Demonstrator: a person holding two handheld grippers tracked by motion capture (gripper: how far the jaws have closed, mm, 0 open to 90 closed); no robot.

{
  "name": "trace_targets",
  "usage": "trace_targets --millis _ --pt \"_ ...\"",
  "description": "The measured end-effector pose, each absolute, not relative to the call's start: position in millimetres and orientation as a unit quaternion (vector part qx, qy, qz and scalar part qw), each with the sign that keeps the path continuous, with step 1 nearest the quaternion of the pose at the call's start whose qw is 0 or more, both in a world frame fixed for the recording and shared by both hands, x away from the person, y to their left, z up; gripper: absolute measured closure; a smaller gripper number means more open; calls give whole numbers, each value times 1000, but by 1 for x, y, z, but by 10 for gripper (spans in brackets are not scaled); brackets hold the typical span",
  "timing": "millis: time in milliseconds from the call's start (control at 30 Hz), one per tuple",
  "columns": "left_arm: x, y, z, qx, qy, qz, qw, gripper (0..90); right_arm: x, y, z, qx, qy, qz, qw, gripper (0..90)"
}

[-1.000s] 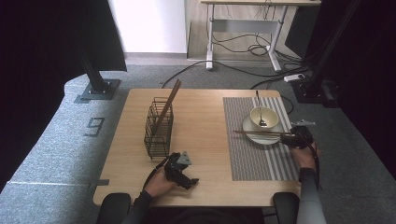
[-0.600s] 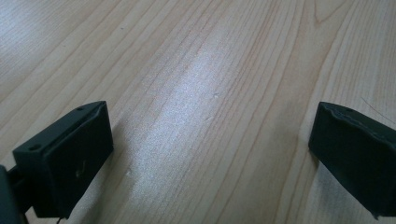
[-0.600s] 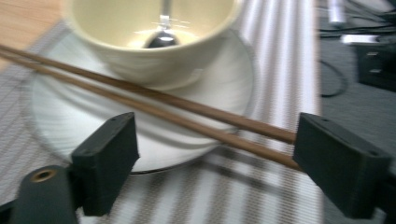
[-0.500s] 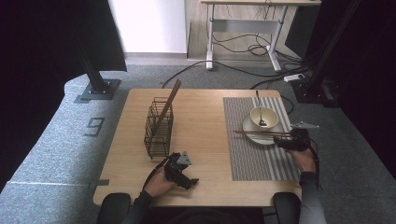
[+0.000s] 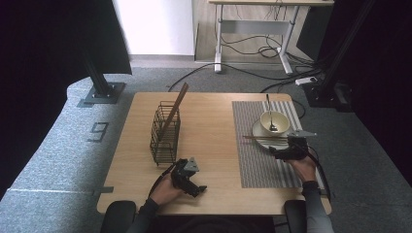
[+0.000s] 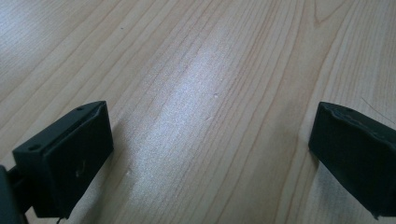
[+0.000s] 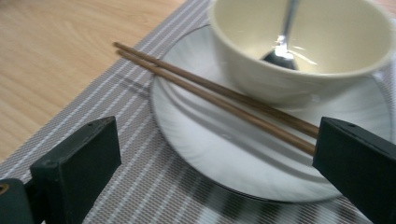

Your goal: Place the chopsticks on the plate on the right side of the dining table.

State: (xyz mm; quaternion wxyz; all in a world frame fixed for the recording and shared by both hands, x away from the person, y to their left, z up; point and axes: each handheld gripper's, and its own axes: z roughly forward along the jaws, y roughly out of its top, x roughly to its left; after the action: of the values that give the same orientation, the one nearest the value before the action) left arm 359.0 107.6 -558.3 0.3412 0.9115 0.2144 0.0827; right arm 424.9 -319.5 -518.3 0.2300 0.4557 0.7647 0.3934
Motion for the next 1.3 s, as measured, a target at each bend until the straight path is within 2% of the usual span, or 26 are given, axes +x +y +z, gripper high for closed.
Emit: trace_targets --millis 600,1300 --pt "359 107 -558 912 214 82 341 0 431 -287 -540 419 790 400 202 0" --pt "359 107 -559 911 214 82 342 0 441 -270 -548 413 802 379 206 0"
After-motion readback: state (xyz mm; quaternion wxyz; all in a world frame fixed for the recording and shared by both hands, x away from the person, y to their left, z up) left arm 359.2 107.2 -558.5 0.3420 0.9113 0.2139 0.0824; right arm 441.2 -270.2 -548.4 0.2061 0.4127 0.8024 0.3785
